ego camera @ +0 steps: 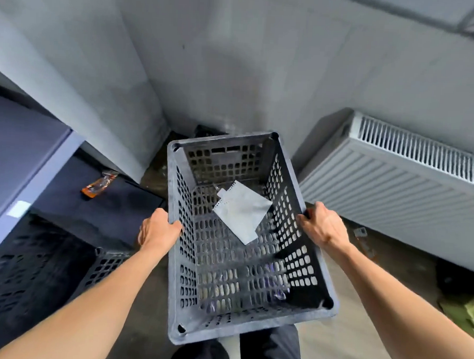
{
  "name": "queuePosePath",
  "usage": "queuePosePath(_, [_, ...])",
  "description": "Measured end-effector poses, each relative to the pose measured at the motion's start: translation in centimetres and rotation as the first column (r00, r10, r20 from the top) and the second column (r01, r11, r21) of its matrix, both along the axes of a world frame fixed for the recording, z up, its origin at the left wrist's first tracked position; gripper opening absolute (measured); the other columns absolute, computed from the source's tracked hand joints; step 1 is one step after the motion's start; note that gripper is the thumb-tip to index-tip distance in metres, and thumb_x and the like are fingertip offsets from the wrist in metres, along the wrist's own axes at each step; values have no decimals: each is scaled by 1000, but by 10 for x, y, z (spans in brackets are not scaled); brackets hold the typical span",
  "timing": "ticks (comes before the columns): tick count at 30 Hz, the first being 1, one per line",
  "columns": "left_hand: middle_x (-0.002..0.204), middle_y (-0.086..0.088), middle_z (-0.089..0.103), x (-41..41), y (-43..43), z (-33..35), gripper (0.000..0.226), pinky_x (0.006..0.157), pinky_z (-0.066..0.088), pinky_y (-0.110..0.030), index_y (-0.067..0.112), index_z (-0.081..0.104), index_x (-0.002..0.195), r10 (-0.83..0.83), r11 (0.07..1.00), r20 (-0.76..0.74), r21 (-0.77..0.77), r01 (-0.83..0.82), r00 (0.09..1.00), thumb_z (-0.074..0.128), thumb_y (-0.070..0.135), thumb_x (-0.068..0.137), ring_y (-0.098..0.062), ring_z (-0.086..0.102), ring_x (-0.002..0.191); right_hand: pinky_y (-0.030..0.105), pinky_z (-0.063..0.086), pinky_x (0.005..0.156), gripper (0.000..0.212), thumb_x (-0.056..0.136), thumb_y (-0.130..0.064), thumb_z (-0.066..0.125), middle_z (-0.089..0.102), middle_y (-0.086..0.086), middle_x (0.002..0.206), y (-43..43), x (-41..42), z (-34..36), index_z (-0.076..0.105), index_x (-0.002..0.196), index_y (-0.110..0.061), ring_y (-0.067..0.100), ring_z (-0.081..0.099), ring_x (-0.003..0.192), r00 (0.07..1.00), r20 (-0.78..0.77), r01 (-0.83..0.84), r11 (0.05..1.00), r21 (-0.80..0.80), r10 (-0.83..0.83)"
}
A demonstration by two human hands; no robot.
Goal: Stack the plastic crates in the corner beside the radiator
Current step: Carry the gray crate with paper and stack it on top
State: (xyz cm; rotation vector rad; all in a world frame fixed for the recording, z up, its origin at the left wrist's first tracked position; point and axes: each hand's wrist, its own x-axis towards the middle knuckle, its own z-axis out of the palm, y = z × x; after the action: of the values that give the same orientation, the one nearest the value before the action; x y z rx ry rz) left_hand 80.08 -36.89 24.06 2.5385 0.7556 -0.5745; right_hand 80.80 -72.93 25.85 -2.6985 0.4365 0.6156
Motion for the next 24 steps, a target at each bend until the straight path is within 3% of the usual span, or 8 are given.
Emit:
queuePosePath(4, [86, -18, 66, 29, -15, -7, 29, 64, 46, -38, 10, 50, 76, 89, 996, -20, 10, -88, 996, 58, 36, 84, -39, 63, 84, 40, 48, 69, 33, 96, -42, 48, 66, 19, 102, -10, 70, -8, 44, 102, -10, 33, 61, 81, 995, -40, -96, 995, -33, 94])
queuePosePath(8, [83, -18, 66, 47, -36, -9, 32, 59, 41, -33, 15, 38, 69, 188, 982, -46, 30, -187, 981, 58, 35, 84, -36, 63, 77, 41, 46, 74, 40, 95, -43, 49, 65, 23, 111, -20, 131, -14, 46, 111, -6, 39, 63, 94, 982, -65, -181, 984, -8, 180])
queuePosePath(12, [83, -11, 63, 63, -54, -11, 23, 63, 43, -33, 12, 52, 83, 294, 956, -85, 33, -293, 952, 58, 33, 89, -34, 63, 85, 42, 46, 79, 44, 94, -45, 52, 65, 24, 114, -22, 189, -19, 46, 114, -5, 43, 62, 102, 956, -76, -281, 959, 16, 282])
queuePosePath(17, [82, -14, 73, 77, -59, -28, 30, 74, 57, -39, 8, 66, 81, 420, 906, -142, 12, -423, 896, 60, 37, 81, -36, 68, 85, 39, 45, 82, 43, 96, -44, 51, 63, 24, 118, -6, 242, -23, 46, 116, -5, 41, 61, 108, 929, -132, -355, 934, -46, 347])
queuePosePath(24, [84, -11, 74, 99, -55, -41, 25, 76, 55, -36, 14, 67, 87, 510, 850, -180, -44, -525, 841, 63, 37, 80, -35, 70, 86, 42, 46, 92, 60, 97, -44, 44, 58, 20, 132, 24, 288, -24, 37, 144, -7, 38, 57, 116, 900, -199, -415, 902, -120, 388])
